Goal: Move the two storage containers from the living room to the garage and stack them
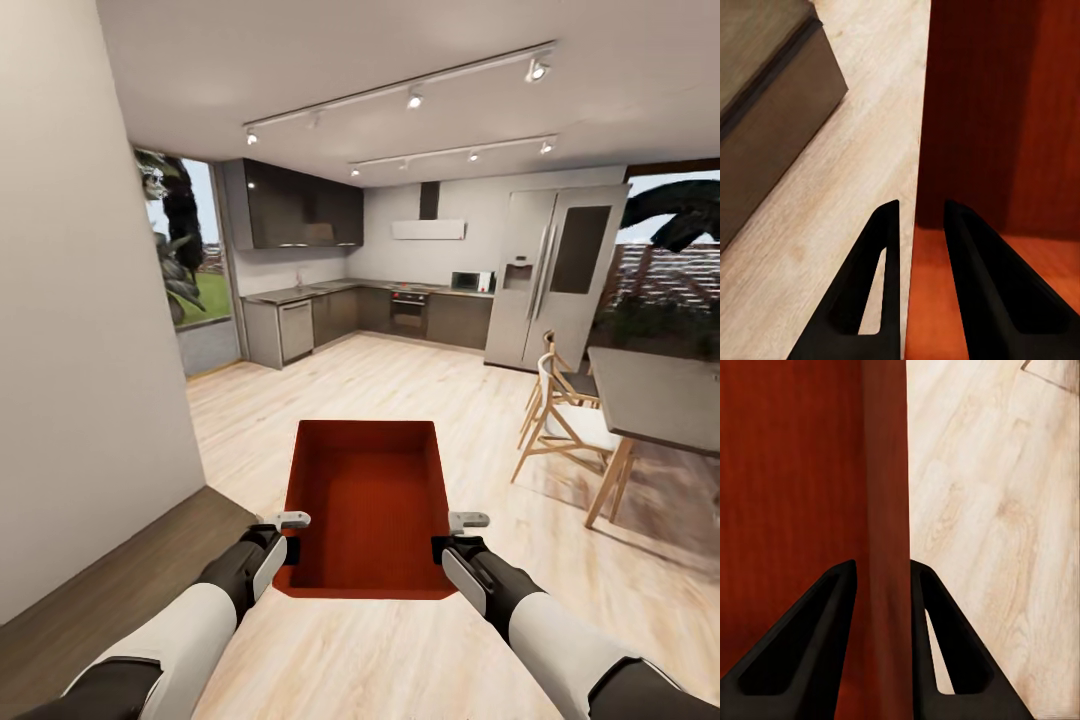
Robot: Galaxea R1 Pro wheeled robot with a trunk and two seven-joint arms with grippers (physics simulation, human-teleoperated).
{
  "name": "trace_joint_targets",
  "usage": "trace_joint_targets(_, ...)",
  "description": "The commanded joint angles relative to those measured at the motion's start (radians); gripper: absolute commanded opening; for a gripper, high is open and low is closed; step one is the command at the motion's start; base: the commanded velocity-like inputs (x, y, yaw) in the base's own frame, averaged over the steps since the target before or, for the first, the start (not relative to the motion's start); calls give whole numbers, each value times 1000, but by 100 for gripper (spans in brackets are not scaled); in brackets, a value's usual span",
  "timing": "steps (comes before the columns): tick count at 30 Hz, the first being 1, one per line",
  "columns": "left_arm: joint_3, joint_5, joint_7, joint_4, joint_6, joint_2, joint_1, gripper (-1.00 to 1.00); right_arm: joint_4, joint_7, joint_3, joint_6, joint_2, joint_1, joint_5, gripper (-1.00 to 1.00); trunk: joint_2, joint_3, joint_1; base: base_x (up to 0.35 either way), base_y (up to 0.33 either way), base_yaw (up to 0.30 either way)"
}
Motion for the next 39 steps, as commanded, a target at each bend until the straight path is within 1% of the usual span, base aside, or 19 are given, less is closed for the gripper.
trace_joint_targets(1,-6,-31,26,-2,12,1,0,-100,-2,-10,-4,8,-1,-2,14,-100,-2,-2,0,0,0,-260)
trace_joint_targets(31,-7,-32,25,-2,12,0,0,-100,-2,-11,-4,8,-1,-2,14,-100,-2,-2,0,0,0,-259)
trace_joint_targets(39,-7,-32,25,-2,12,0,0,-100,-1,-11,-4,8,-1,-2,14,-100,-2,-1,0,0,0,-53)
